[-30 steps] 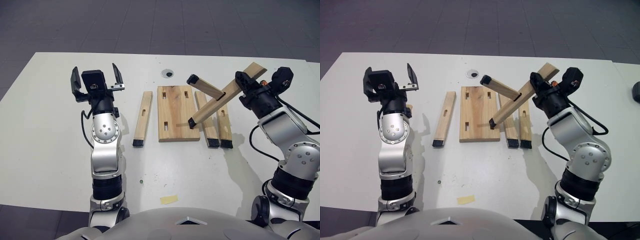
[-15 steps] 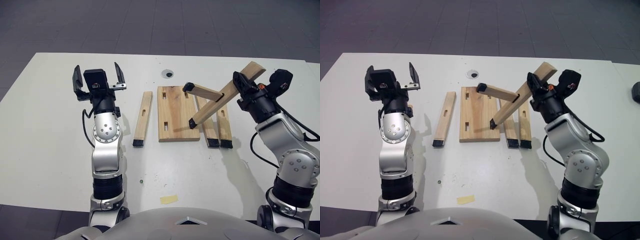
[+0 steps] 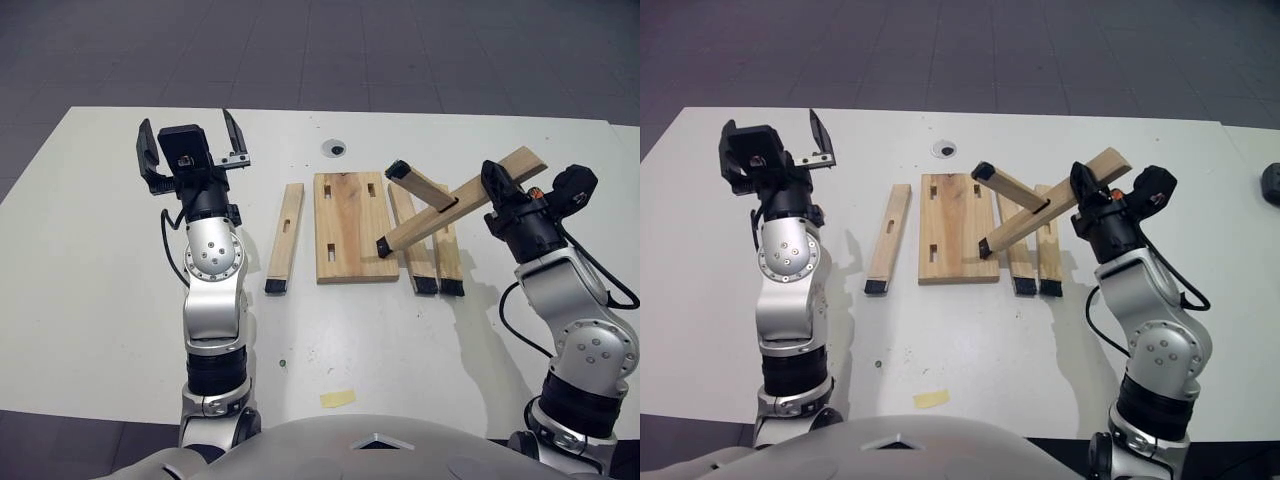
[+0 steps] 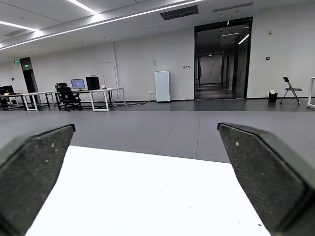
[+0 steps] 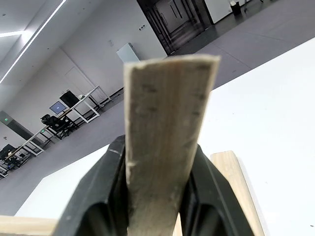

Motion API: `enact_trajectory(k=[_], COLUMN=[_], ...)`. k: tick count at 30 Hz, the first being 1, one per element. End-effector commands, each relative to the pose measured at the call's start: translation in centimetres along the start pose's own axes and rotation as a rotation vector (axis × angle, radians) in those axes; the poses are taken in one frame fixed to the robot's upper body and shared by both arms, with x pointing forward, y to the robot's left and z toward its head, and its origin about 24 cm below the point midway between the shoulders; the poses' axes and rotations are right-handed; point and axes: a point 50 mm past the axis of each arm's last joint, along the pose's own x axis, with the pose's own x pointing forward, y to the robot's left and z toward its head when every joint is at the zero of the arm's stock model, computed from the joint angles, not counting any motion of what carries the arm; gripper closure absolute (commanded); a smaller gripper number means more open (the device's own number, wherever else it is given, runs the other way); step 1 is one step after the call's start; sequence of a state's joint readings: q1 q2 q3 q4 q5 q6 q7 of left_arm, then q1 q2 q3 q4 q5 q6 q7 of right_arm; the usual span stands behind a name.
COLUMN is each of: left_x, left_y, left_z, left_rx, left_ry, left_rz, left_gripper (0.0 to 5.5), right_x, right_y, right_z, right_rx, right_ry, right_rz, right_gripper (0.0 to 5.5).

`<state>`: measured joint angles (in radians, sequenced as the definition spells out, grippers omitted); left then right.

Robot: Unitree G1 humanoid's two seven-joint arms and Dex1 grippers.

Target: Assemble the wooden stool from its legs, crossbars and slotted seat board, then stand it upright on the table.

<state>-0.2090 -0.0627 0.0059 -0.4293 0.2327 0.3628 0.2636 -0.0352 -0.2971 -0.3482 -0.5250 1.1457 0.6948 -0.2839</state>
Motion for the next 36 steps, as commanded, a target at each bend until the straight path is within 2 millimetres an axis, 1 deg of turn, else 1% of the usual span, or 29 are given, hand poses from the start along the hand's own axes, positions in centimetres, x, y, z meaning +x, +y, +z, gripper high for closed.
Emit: enact_trajectory(k=[1,5,10,15,21,25,28,34,36], left_x=[-0.4,-0.5,-0.6,-0.6,-0.7,-0.7,-0.7,-0.7,-0.7], left_y=[-0.5,-0.8,-1.2,-1.1,-0.8,-0.8,-0.8,-1.0,-1.0], left_z=[0.3,0.4,0.6,0.6,0.9,1.0,1.0,1.0,1.0], left_rx=[-0.065,-0.09,-0.104,-0.106,-0.103,-0.104,-0.1,-0.101,-0.103], left_ry=[0.016,0.019,0.017,0.009,-0.013,-0.019,-0.023,-0.025,-0.029], left_rz=[0.036,0.05,0.034,0.042,0.062,0.071,0.074,0.073,0.072], left_gripper=[0.1,0.1,0.1,0.1,0.1,0.1,0.1,0.1,0.1], right_x=[-0.5,-0.6,-0.3,-0.1,0.6,1.0,1.2,1.5,1.9], right_y=[-3.3,-4.3,-4.5,-4.5,-2.9,-1.7,-1.2,-0.8,-0.5], right_z=[-2.6,-2.5,-2.2,-1.6,-0.1,0.4,0.8,1.0,1.4], right_rx=[-0.033,-0.054,-0.032,-0.021,-0.051,-0.072,-0.07,-0.086,-0.092], right_ry=[0.177,0.171,0.121,0.1,0.066,0.059,0.052,0.045,0.027], right_rz=[-0.21,-0.256,-0.265,-0.252,-0.151,-0.095,-0.071,-0.054,-0.045], right_gripper=[4.44,4.41,4.41,4.4,4.4,4.4,4.4,4.4,4.4])
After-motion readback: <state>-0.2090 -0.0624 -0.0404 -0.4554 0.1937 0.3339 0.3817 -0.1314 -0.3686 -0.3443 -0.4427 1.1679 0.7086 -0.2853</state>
